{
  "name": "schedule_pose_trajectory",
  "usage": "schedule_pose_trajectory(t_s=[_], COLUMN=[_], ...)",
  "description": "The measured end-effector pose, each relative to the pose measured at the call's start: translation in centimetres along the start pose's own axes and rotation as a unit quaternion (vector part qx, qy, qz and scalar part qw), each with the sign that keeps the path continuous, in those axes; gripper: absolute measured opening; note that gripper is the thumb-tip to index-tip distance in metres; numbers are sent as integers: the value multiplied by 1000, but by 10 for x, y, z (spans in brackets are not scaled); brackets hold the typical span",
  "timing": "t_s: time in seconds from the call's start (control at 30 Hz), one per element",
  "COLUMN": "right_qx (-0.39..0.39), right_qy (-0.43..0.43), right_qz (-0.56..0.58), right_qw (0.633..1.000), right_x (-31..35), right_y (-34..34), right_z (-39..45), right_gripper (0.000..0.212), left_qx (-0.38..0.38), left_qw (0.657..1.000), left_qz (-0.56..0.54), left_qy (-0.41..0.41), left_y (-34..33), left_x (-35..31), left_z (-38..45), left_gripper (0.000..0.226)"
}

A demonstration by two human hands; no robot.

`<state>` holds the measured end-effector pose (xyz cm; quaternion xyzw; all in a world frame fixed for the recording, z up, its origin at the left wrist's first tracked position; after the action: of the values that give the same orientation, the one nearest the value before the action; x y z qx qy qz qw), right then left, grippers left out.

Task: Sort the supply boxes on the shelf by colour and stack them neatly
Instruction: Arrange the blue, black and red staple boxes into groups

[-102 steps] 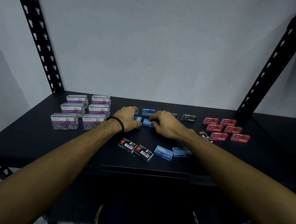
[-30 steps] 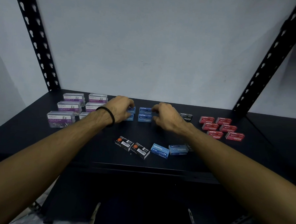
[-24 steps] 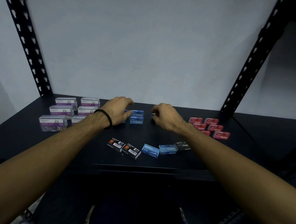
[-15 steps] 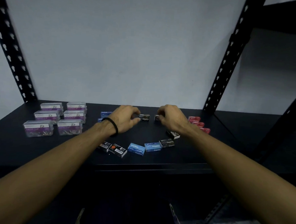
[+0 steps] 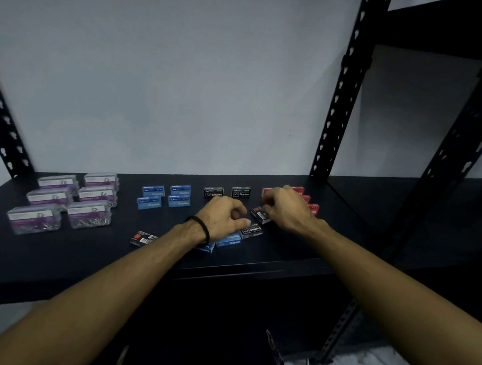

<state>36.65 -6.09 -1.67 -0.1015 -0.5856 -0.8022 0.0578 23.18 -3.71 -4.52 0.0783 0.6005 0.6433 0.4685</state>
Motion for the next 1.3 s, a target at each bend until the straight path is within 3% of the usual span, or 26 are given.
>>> schedule_pose_trajectory(t_s=[0.23,0.4,0.87,1.3], right_qx=[1,23,44,61], right_qy=[30,26,3,-5], right_qz=[-98,-134,-71,-78], right_qw=[995,990,997,995], right_x=[8,7,3,7], right_y=[-17,-27,-30,-34], right_z=[2,5,12,19], right_gripper=[26,27,20,33], left_qx=[45,68,51,16], left_qw=[999,997,997,995], left_qz=[28,47,-23,-51], left_qy=[11,3,45,88], left_y=[-19,-22,-10,11], left_x=[-3,-3,17,43], left_z=[5,6,5,0], left_gripper=[48,35,23,21])
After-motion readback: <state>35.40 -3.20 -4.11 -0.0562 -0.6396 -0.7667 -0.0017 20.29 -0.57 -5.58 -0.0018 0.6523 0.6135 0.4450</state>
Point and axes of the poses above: each hand's wrist, its own z-axis towards the middle knuckle, its own y-axis out of the back of the hand, x = y × z, the point moved 9 cm from there along z, towards the middle knuckle, and after that the axes turned 6 degrees about -y, right-handed, at the moved point
